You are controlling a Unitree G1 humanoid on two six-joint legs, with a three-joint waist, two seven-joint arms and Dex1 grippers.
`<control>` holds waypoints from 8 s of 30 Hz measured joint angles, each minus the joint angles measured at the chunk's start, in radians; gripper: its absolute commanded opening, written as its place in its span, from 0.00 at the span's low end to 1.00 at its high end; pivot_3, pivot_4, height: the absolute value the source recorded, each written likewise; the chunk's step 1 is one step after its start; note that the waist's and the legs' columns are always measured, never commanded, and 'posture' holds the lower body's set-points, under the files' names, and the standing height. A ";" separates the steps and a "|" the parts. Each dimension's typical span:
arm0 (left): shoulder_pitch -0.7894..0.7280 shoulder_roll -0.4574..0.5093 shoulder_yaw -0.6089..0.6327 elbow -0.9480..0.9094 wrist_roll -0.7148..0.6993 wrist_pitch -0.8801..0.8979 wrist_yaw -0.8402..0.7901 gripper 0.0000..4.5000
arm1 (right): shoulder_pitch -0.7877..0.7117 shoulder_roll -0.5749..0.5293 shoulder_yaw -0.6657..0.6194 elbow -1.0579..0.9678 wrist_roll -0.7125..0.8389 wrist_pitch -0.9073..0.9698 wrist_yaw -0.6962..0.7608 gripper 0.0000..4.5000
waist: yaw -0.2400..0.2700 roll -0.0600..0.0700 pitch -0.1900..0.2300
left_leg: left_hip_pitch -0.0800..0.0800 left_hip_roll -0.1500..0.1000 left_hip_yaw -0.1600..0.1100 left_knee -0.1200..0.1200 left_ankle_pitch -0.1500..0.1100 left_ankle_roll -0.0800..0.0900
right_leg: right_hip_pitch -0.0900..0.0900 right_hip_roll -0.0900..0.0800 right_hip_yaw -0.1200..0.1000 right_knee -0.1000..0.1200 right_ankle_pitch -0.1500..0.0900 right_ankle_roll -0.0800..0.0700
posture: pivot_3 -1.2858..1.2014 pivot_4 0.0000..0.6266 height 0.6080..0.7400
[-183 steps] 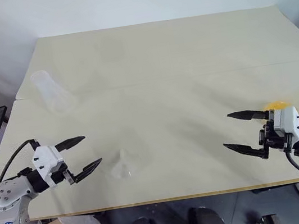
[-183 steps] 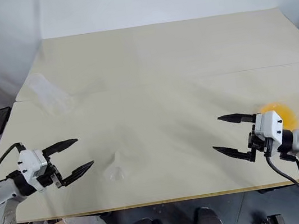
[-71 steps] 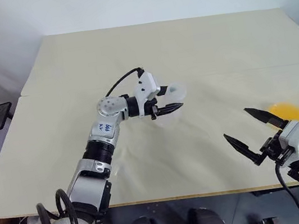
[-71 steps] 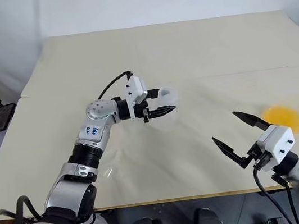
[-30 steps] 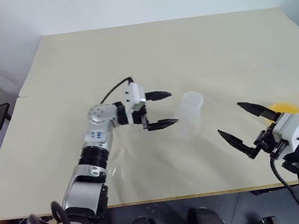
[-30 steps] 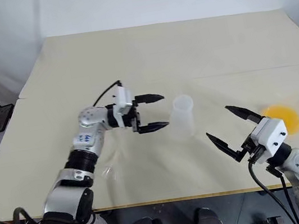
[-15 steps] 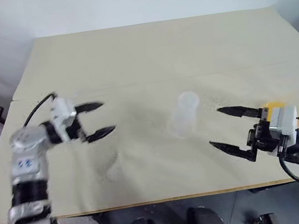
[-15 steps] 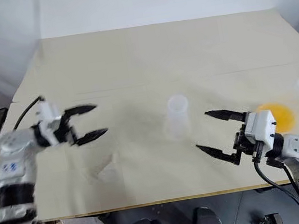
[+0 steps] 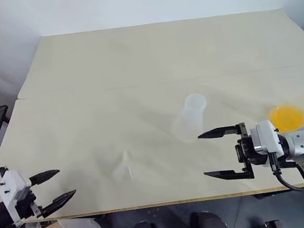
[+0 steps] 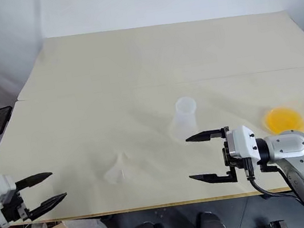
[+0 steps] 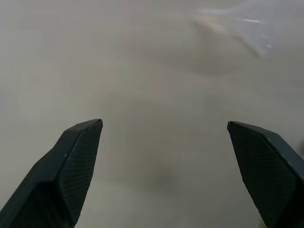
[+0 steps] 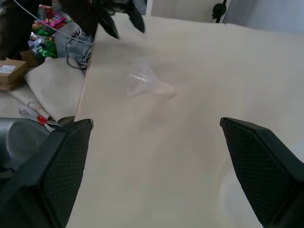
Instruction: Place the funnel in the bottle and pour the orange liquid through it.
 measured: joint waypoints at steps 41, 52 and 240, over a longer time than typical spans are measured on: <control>-0.263 -0.123 -0.377 -0.089 -0.002 0.055 0.170 0.01 | 0.200 0.052 -0.150 0.039 -0.107 -0.108 -0.149 1.00 | 0.008 0.003 -0.002 | 0.003 0.001 0.007 -0.001 -0.001 0.000 | -0.001 0.003 0.005 0.000 0.000 0.000 | 0.52 0.24 1.00; -0.878 0.030 -0.428 -0.008 -0.359 0.623 0.113 0.01 | 0.295 0.104 -0.234 -0.046 -0.074 -0.087 -0.269 1.00 | 0.009 0.002 -0.002 | 0.003 -0.001 0.005 -0.001 0.000 0.000 | -0.001 0.004 0.005 0.002 0.000 0.000 | 0.52 0.24 1.00; -0.676 -0.401 -0.588 0.030 -0.072 -0.006 0.114 1.00 | -0.447 0.077 0.097 0.250 -0.689 -0.189 -0.681 0.55 | -0.017 0.009 -0.005 | -0.001 0.000 0.009 0.000 0.000 0.001 | -0.005 0.004 0.010 0.001 0.000 0.001 | 0.52 0.24 1.00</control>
